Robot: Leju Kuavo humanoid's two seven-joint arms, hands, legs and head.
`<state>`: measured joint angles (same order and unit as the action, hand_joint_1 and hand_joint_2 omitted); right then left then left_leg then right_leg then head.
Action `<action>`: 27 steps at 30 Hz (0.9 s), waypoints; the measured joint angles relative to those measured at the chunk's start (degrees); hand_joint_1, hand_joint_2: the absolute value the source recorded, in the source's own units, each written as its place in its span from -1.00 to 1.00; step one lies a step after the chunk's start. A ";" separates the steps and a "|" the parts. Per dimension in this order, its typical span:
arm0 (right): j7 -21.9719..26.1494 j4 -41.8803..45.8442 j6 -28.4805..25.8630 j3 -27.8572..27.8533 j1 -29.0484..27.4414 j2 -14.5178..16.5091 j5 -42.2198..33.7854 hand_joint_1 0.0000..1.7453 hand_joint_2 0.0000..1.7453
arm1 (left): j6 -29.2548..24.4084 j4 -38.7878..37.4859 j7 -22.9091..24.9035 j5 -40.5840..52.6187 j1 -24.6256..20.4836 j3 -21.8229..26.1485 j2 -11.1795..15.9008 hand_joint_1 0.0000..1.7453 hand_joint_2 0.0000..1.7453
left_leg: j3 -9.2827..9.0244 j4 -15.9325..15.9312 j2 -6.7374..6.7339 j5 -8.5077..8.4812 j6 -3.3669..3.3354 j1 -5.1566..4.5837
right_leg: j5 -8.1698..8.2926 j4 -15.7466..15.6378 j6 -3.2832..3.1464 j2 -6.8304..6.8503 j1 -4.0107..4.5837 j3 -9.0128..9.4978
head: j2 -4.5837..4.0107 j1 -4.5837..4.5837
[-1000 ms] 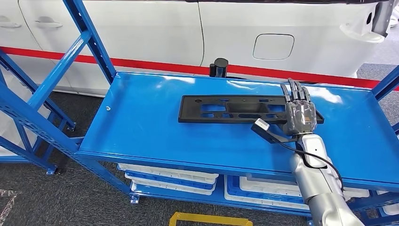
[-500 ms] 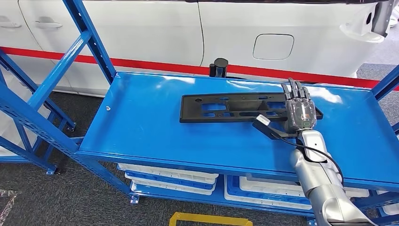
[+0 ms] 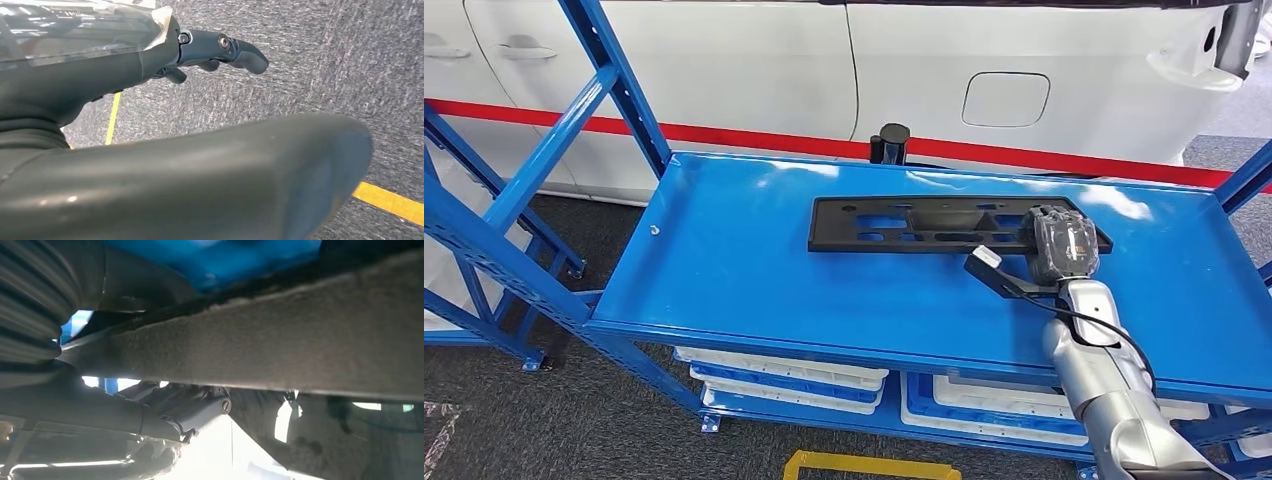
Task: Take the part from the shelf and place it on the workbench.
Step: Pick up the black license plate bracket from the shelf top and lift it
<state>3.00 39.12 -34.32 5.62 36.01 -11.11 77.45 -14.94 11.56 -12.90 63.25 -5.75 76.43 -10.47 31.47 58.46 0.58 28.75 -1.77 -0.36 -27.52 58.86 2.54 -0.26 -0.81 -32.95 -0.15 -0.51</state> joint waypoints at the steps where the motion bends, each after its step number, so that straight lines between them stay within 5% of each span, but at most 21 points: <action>1: 0.11 0.01 -0.13 0.00 -0.04 -0.06 -0.06 1.00 1.00 | 0.01 0.00 -0.24 0.05 0.00 0.00 0.00 -1.00 -1.00 | 0.00 0.00 0.00 0.00 0.00 0.00 | 0.00 0.00 0.00 0.00 0.00 0.00 | 0.00 -0.01; 4: 0.32 0.13 -0.28 -0.03 -0.29 -0.26 -0.23 1.00 1.00 | 0.07 0.00 -0.98 0.07 0.01 0.00 0.00 -1.00 -1.00 | -0.01 0.00 0.00 0.00 0.00 0.00 | 0.00 0.00 0.00 0.00 0.00 0.01 | 0.00 -0.01; 8: 0.72 0.92 -0.23 -0.09 -1.02 -0.38 -0.30 1.00 1.00 | 0.04 0.00 -1.57 0.19 0.02 -0.01 0.00 -1.00 1.00 | -0.03 0.00 -0.04 0.00 0.00 0.00 | 0.00 0.00 0.00 -0.01 0.00 0.03 | 0.00 -0.01; 27: 1.38 5.41 0.09 -0.15 -3.80 -0.71 -0.74 1.00 1.00 | 0.98 -0.05 -1.81 0.51 0.05 -0.04 0.07 -1.00 1.00 | -0.08 0.00 -0.03 0.00 0.00 0.00 | 0.00 0.00 0.00 -0.01 0.00 0.08 | 0.00 0.00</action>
<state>4.38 44.53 -34.23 5.47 32.20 -11.81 76.71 -13.96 11.51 -14.72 63.76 -5.70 76.39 -10.40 31.39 58.46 0.55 28.75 -1.77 -0.36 -27.52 58.86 2.55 -0.27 -0.81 -32.87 -0.15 -0.51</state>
